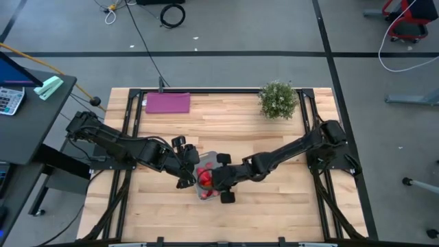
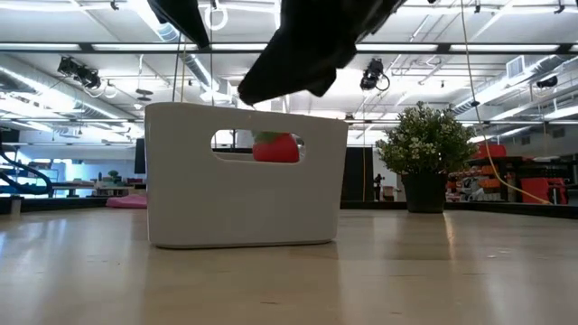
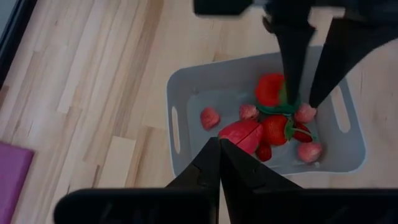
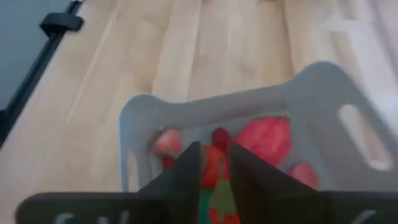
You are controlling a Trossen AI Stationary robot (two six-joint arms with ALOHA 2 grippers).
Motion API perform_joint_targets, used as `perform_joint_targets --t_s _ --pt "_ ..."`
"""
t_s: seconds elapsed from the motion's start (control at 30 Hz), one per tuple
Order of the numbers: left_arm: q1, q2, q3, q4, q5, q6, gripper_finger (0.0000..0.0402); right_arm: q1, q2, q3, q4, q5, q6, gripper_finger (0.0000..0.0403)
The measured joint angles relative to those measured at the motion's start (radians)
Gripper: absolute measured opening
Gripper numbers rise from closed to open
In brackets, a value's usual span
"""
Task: Pick and placing Produce into tupperware
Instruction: Put the red strawberry into the gray bin, then return to Home Position
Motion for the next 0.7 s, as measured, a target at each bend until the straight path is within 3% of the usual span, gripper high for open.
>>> perform_joint_targets --t_s 0.23,0.33,0.5,0.7 --pt "0.000 0.000 0.000 -0.018 0.000 0.020 0.0020 0.000 -0.142 0.000 -0.130 0.015 -0.001 0.0117" --pt "0.000 -0.012 0.000 -0.090 0.001 -0.020 0.0015 0.000 -0.266 0.000 -0.293 0.017 0.017 0.0116" --pt "-0.014 -0.086 0.001 -0.270 -0.003 -0.181 0.0007 0.029 -0.505 0.000 -0.595 0.043 0.193 0.0110" --pt "-0.111 -0.248 0.001 -0.306 -0.167 -0.193 0.0024 0.190 -0.718 -0.053 -0.650 0.184 0.200 0.0111"
